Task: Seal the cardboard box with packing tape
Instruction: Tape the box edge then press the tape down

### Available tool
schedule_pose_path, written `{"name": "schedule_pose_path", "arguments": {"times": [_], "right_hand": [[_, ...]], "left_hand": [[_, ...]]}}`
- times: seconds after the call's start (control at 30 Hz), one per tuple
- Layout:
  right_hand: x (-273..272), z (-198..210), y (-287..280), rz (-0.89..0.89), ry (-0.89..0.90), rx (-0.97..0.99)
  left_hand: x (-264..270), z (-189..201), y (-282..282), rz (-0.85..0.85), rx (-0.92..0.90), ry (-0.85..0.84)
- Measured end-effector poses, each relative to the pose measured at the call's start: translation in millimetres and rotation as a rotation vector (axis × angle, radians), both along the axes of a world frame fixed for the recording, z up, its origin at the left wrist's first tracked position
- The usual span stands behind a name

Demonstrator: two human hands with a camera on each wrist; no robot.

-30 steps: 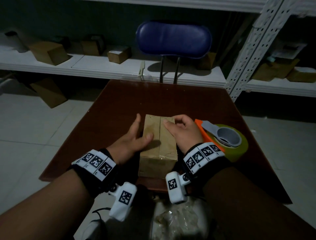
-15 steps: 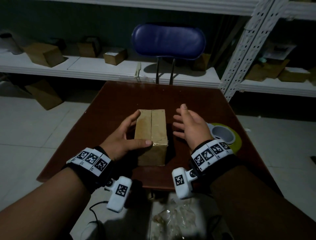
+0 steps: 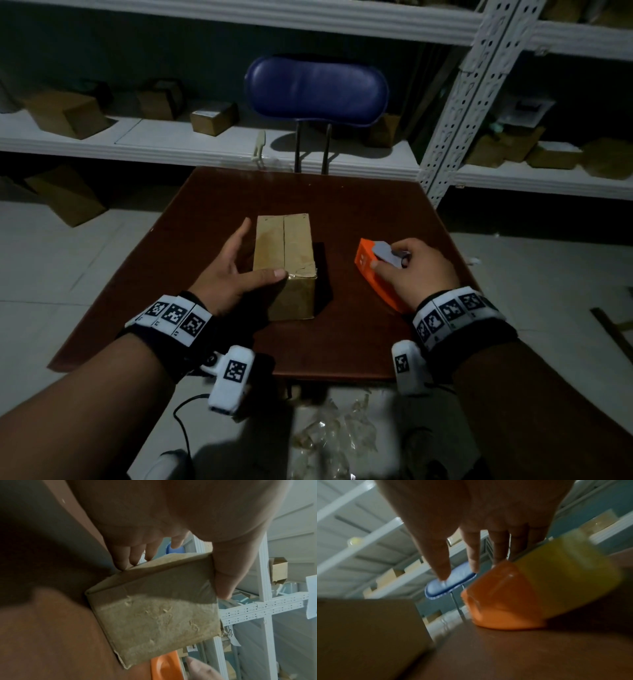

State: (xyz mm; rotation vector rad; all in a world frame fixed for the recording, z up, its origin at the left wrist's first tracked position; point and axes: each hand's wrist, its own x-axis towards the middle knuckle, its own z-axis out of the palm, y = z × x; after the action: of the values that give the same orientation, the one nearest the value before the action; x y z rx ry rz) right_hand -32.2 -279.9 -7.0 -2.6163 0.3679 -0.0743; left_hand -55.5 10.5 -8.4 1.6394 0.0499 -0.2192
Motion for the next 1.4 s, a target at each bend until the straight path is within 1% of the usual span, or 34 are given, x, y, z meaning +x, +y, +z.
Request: {"name": "schedule_pose_path", "arguments": {"times": [0.1,0.17,0.27,0.33,0.4,0.43,0.47,0.57,0.63,0.7,0.77,0.83,0.9,1.0,1.1,1.2,1.3,1.4], "right_hand": [[-7,0,1,0.11,0.048,-0.205],[-8,1,4,0.143,0.093,-0.3],[-7,2,5,0.156,0.121,-0.372],[-7,4,4,0.163,0.097,-0.374],[-8,6,1,0.176,0.076,-0.346],[-9,9,0,0.19,0.053,-0.318],[-10,12,-1,0.213,0.01,-0.28],[-14,29,-3,0.317,-0.152,-0.18],[-18,41,-2,0.369,-0.26,-0.155],[-23,49,2,0.365,-0.394,-0.057],[-29,52,8,0.353,-0.53,0.064],[-35,53,15,0.393,-0.608,0.146],[-40,56,21,0.461,-0.633,0.203],[-46,63,27,0.557,-0.642,0.307],[-51,65,34,0.619,-0.639,0.37],[-52,64,38,0.637,-0.626,0.397],[-51,62,39,0.647,-0.593,0.386],[-51,60,38,0.649,-0.588,0.389]], "left_hand": [[0,4,-1,0.029,0.057,0.008],[0,5,-2,0.027,0.053,0.021],[-2,9,1,0.016,0.047,0.044],[-1,12,1,0.056,0.029,0.003],[0,15,1,0.112,-0.037,-0.083],[0,17,2,0.141,-0.04,-0.128],[0,20,3,0.166,-0.004,-0.185],[-2,34,6,0.201,0.185,-0.322],[-6,43,4,0.204,0.227,-0.392],[-11,50,-1,0.188,0.253,-0.433],[-18,58,-11,0.144,0.198,-0.436],[-23,63,-19,0.089,0.077,-0.405],[-27,65,-23,0.05,-0.04,-0.353],[-30,67,-24,-0.003,-0.101,-0.316],[-33,66,-23,-0.037,-0.147,-0.315],[-32,62,-21,-0.045,-0.135,-0.337],[-31,58,-18,-0.036,-0.204,-0.304],[-33,59,-20,-0.063,-0.263,-0.253]]}}
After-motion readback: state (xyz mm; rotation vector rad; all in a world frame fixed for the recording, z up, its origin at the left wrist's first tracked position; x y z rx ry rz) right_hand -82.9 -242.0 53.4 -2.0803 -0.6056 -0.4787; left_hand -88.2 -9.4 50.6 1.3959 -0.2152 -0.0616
